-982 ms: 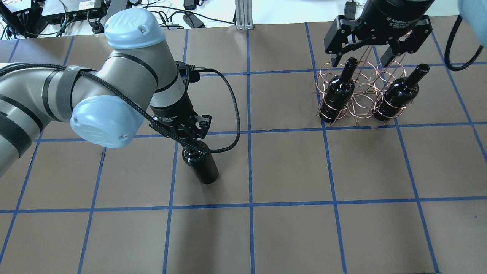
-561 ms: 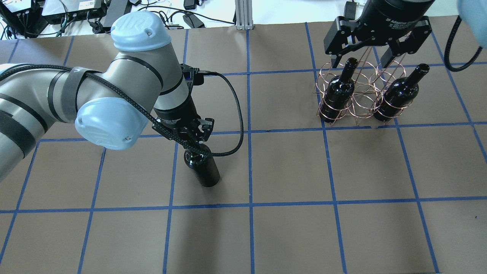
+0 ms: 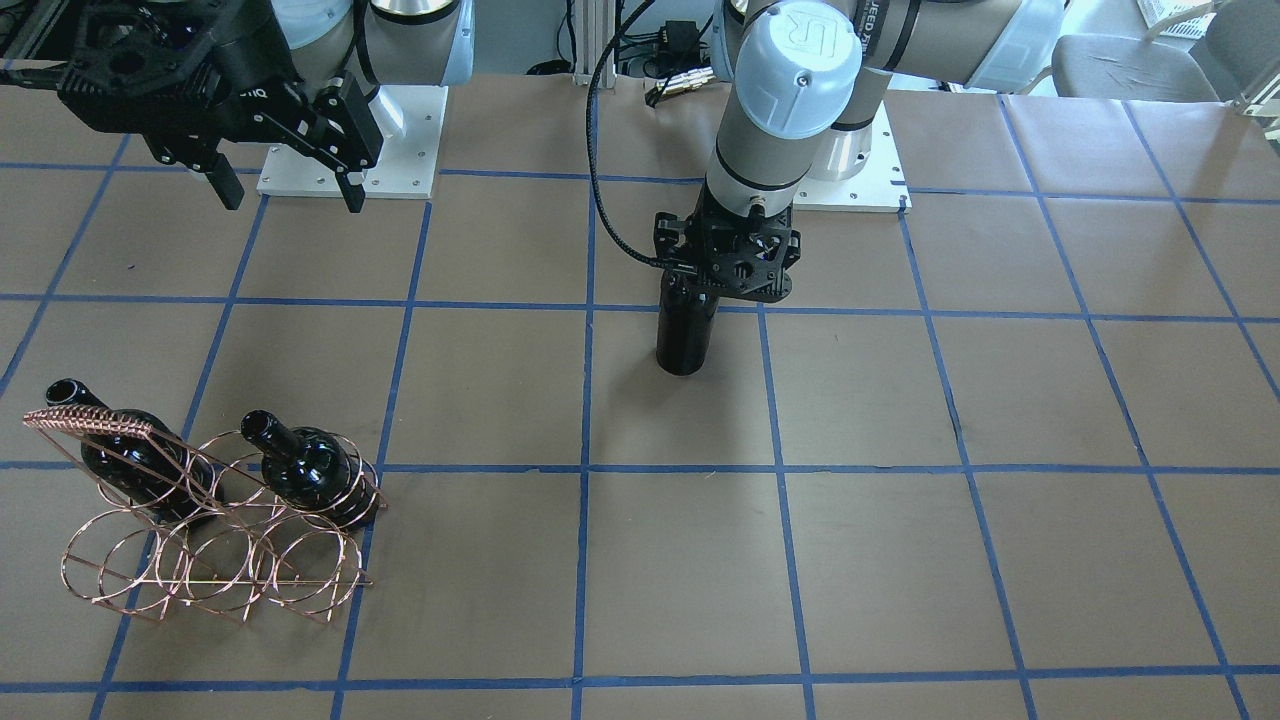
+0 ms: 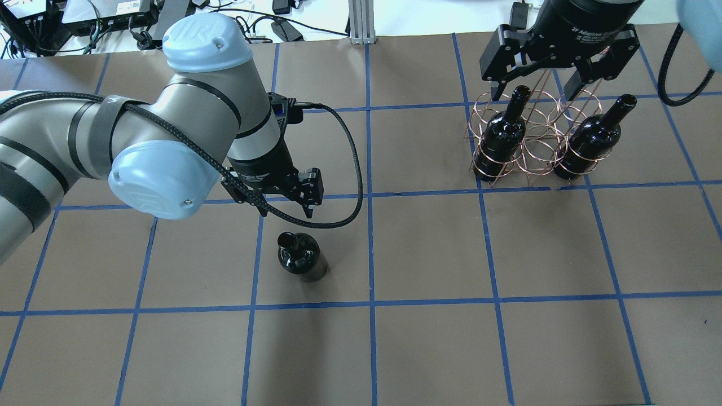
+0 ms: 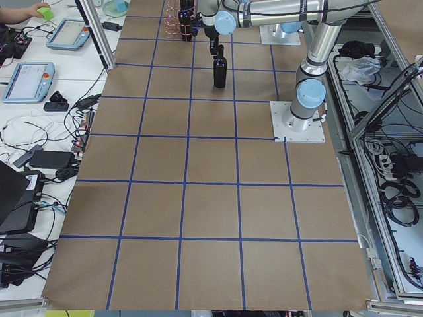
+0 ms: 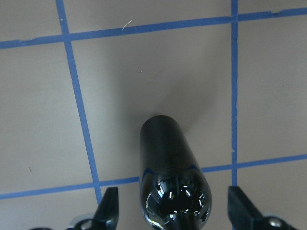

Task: Place wine into wine basket
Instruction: 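Set the bottle upright on the table, open the left gripper and withdraw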

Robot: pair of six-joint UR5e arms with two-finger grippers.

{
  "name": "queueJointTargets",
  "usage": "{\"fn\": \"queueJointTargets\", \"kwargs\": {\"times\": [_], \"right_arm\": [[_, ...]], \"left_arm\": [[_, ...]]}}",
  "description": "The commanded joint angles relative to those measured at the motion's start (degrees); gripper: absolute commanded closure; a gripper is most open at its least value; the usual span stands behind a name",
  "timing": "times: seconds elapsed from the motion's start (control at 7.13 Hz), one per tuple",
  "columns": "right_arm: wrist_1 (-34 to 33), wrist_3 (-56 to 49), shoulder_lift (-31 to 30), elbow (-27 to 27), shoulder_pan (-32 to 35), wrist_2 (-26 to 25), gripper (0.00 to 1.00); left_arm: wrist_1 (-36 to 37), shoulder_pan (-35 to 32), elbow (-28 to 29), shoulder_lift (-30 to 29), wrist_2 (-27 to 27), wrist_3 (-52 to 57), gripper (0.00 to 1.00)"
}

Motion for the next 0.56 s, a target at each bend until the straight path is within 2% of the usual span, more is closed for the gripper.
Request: {"fn": "queueJointTargets", "kwargs": {"times": [0.0, 0.14, 0.28, 0.42], "right_arm": [[0.0, 0.0, -0.1, 0.0, 0.0, 0.0, 0.00], [0.1, -0.1, 0.0, 0.0, 0.0, 0.0, 0.00], [-0.1, -0.4, 0.0, 0.0, 0.0, -0.1, 0.00], [-0.4, -0.5, 0.3, -0.1, 0.0, -0.1, 0.00]], "left_arm": [[-4.4, 2.1, 7.7, 0.5, 1.2, 0.1, 0.00], [-9.6, 6.2, 14.1, 0.4, 1.4, 0.8, 0.00], [-11.6, 11.1, 17.9, 0.5, 1.2, 2.5, 0.00], [-11.8, 14.9, 19.2, 0.6, 1.5, 8.2, 0.00]]}}
